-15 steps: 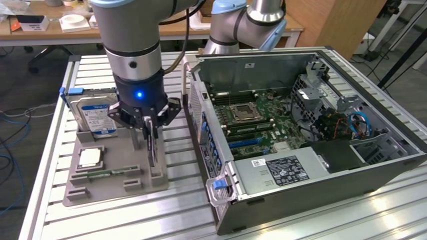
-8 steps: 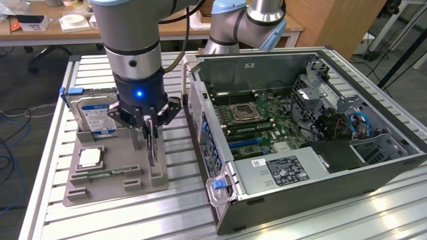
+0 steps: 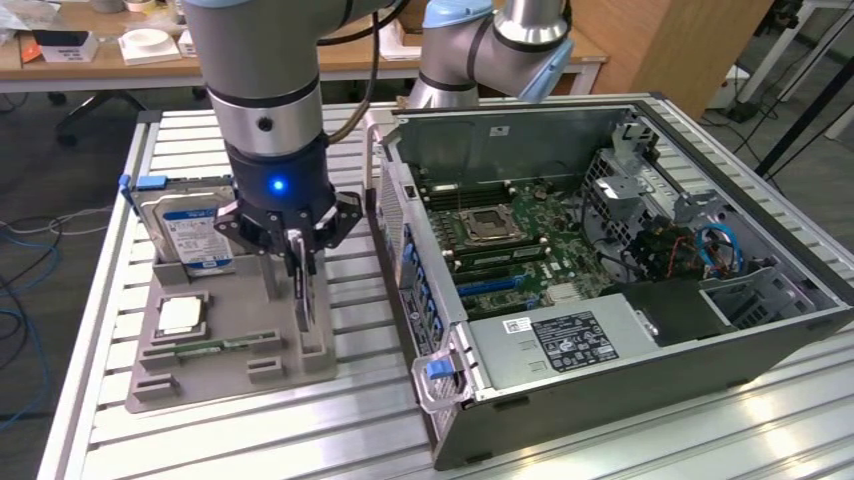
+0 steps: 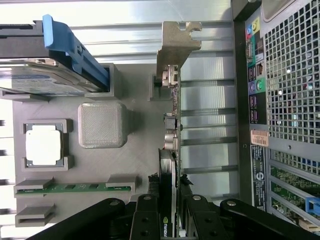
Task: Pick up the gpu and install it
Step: 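Pick up the gpu and move the gpu toward the slot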
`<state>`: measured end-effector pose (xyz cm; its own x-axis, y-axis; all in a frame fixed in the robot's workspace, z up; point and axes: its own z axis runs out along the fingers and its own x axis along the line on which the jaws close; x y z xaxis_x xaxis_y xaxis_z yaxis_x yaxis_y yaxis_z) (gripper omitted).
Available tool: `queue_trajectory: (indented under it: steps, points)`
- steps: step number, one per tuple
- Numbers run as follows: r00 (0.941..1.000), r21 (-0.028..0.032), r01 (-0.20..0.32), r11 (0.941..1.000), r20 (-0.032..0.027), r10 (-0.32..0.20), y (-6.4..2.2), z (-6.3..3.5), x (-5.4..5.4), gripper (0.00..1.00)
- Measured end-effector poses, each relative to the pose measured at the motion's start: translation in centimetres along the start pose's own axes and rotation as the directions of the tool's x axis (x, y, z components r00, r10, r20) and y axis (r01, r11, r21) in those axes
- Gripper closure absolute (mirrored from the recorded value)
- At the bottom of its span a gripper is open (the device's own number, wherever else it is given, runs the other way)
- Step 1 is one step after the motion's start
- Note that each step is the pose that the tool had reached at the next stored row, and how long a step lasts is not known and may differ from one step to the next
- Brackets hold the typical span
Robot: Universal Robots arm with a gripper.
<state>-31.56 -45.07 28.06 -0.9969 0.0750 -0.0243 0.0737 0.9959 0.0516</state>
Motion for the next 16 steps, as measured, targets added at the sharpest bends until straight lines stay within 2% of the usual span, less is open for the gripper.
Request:
queue_trajectory:
  steps: [16]
  points:
    - [1.0000,0.0002,0.000,1.0000,-0.0002,0.000,0.05,-1.05,0.0,0.74]
